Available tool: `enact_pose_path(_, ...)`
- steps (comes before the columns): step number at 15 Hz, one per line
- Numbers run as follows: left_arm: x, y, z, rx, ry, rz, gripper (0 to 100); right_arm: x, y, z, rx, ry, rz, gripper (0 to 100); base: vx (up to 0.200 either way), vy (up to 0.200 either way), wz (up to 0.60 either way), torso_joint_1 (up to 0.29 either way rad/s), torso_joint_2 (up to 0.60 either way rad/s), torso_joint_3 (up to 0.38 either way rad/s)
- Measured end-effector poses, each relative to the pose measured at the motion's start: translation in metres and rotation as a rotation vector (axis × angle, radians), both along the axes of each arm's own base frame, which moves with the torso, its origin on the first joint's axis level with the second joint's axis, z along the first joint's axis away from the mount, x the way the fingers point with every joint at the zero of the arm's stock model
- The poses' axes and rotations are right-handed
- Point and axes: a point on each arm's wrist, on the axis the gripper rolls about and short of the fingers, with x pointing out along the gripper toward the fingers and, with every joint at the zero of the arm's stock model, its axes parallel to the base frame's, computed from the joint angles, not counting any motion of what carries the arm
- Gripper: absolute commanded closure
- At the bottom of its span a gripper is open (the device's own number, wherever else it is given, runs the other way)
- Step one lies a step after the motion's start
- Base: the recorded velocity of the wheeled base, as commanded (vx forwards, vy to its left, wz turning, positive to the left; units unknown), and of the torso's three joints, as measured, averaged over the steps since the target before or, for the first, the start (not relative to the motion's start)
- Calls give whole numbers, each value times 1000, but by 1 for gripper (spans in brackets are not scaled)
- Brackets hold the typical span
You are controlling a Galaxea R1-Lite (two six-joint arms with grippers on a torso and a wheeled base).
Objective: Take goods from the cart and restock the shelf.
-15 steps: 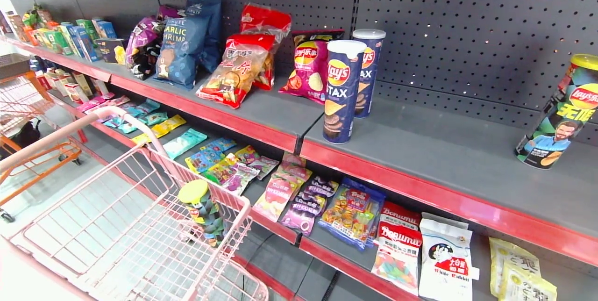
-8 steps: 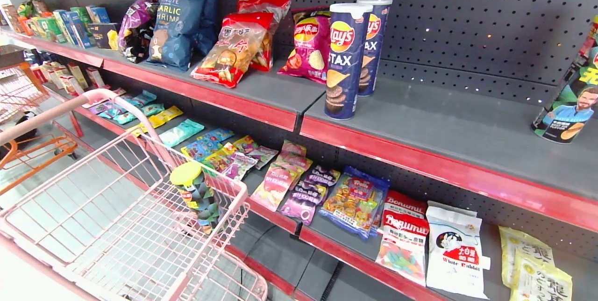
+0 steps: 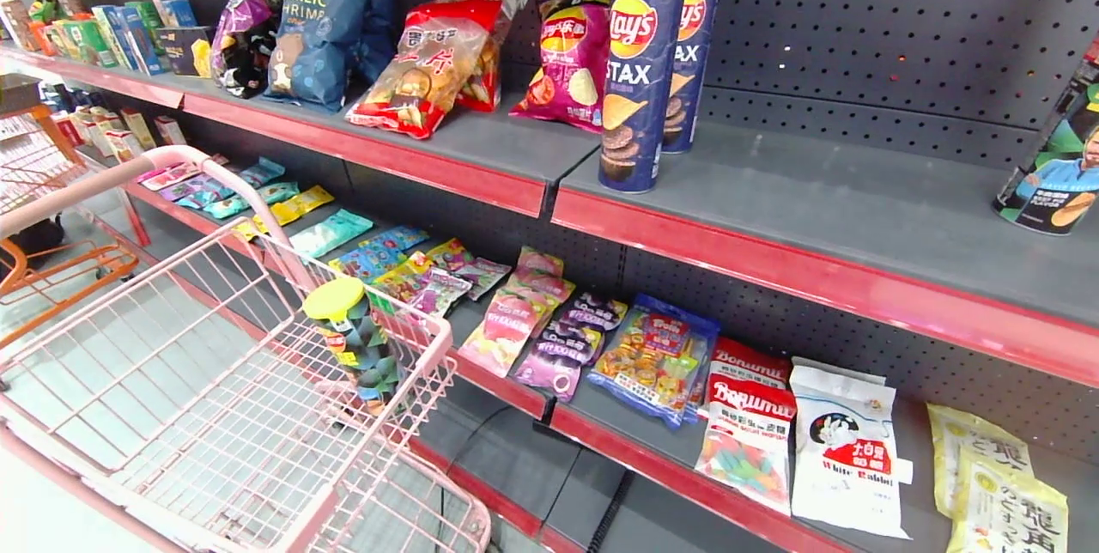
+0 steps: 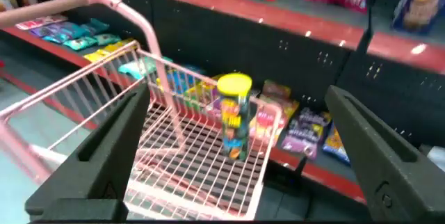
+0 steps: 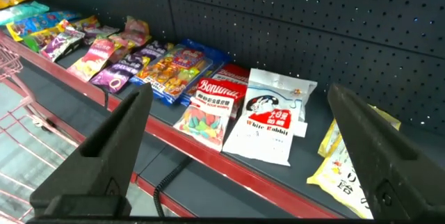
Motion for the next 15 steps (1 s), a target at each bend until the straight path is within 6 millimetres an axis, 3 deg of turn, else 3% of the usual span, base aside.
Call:
enact_pose_path(1, 22, -1, 18, -14, 31, -13, 0, 0, 0, 0, 0, 0, 0, 0, 0, 0, 0, 0, 0, 0)
enact_pose_path(3, 74, -2, 29, -24, 118, -75, 0, 0, 0, 0, 0, 0, 0, 0, 0, 0, 0, 0, 0, 0)
enact_pose_path(5, 128, 2, 17, 32, 195, -193, 0, 0, 0, 0, 0, 0, 0, 0, 0, 0, 0, 0, 0, 0)
enact_pose_path(7, 171, 17, -11, 141, 250, -276, 0, 0, 0, 0, 0, 0, 0, 0, 0, 0, 0, 0, 0, 0)
enact_pose_path(9, 198, 35, -44, 238, 253, -361, 0, 0, 0, 0, 0, 0, 0, 0, 0, 0, 0, 0, 0, 0)
enact_pose_path(11, 210, 47, -78, 261, 307, -421, 0, 0, 0, 0, 0, 0, 0, 0, 0, 0, 0, 0, 0, 0)
enact_pose_path(15, 236, 57, -113, 253, 348, -433, 0, 0, 0, 0, -1, 0, 0, 0, 0, 0, 0, 0, 0, 0)
